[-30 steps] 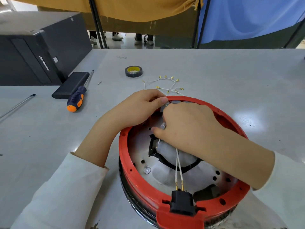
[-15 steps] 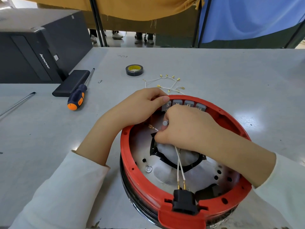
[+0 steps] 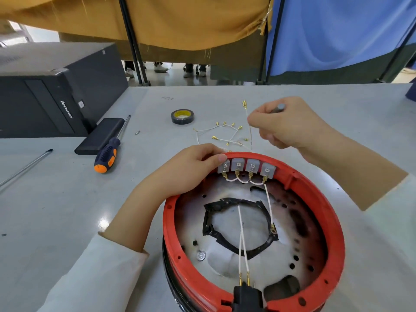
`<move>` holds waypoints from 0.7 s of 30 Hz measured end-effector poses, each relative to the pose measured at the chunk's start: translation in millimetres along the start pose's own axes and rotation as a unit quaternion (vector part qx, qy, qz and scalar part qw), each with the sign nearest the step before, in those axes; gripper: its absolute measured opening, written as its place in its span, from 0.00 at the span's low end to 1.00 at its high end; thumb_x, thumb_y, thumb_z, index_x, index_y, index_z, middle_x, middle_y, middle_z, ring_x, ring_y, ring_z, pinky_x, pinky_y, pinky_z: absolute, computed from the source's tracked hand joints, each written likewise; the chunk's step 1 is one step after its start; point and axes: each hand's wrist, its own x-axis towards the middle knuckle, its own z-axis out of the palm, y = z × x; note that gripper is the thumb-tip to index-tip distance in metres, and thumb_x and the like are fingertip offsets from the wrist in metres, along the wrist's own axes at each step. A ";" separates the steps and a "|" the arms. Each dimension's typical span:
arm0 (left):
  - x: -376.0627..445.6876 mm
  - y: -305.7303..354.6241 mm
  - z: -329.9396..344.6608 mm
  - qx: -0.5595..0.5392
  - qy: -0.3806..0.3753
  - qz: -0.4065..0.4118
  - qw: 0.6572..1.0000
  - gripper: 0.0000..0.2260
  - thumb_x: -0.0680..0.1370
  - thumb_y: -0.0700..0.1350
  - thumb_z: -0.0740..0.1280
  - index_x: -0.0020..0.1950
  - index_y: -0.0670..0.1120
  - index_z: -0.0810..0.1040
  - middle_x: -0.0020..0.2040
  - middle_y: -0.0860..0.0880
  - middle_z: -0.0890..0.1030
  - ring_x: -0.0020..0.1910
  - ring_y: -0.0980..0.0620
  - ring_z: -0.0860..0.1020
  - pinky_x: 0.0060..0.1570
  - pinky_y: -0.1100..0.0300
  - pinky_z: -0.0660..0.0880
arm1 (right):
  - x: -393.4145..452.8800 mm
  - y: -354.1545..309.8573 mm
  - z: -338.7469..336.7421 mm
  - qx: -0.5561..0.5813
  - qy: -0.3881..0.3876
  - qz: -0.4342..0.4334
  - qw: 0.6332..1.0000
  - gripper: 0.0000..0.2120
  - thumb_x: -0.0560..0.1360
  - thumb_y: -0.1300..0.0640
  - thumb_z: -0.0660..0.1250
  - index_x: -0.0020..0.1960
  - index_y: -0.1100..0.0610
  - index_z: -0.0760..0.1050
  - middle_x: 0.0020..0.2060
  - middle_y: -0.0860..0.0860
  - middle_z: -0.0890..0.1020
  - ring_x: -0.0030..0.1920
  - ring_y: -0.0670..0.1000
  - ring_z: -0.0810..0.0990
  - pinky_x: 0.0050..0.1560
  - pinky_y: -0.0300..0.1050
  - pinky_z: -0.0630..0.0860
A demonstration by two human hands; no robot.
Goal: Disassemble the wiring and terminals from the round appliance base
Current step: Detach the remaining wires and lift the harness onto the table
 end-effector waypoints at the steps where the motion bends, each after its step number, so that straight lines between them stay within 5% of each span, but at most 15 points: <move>1: 0.2 0.0 0.1 0.000 0.000 -0.001 1.000 0.10 0.80 0.52 0.60 0.56 0.52 0.78 0.52 0.54 0.81 0.54 0.54 0.78 0.60 0.51 0.72 | 12.6 4.3 -3.6 -0.020 -0.003 0.016 1.000 0.05 0.69 0.59 0.67 0.34 0.57 0.75 0.20 0.49 0.68 0.22 0.47 0.61 0.25 0.34 0.57; 6: 1.5 -1.3 -0.1 -0.004 0.000 -0.005 1.000 0.10 0.80 0.52 0.60 0.57 0.53 0.78 0.54 0.54 0.81 0.55 0.54 0.78 0.60 0.50 0.72 | 59.4 29.1 1.6 -0.147 -0.059 0.051 0.986 0.09 0.71 0.59 0.68 0.44 0.65 0.79 0.23 0.52 0.71 0.23 0.49 0.64 0.25 0.36 0.61; 10: 1.8 -1.6 0.8 -0.002 -0.003 -0.005 1.000 0.11 0.80 0.52 0.59 0.57 0.53 0.78 0.54 0.53 0.81 0.55 0.51 0.78 0.58 0.48 0.73 | 77.1 42.8 24.9 -0.219 -0.107 0.054 0.968 0.06 0.70 0.58 0.68 0.43 0.62 0.78 0.24 0.52 0.71 0.22 0.50 0.64 0.26 0.37 0.62; 16: 2.5 -1.8 0.9 -0.003 -0.001 -0.001 1.000 0.10 0.80 0.52 0.59 0.57 0.54 0.78 0.54 0.53 0.81 0.54 0.49 0.78 0.56 0.46 0.74 | 90.2 53.8 37.7 -0.228 -0.119 0.077 0.963 0.14 0.70 0.60 0.67 0.51 0.68 0.79 0.26 0.52 0.72 0.23 0.50 0.65 0.28 0.38 0.62; 21: 2.7 -1.4 0.8 0.002 0.003 0.001 1.000 0.10 0.80 0.53 0.59 0.56 0.54 0.78 0.53 0.53 0.81 0.54 0.50 0.78 0.55 0.47 0.74 | 86.8 56.9 26.2 -0.209 -0.102 0.065 0.970 0.09 0.73 0.61 0.64 0.46 0.67 0.79 0.32 0.56 0.75 0.25 0.51 0.66 0.27 0.38 0.62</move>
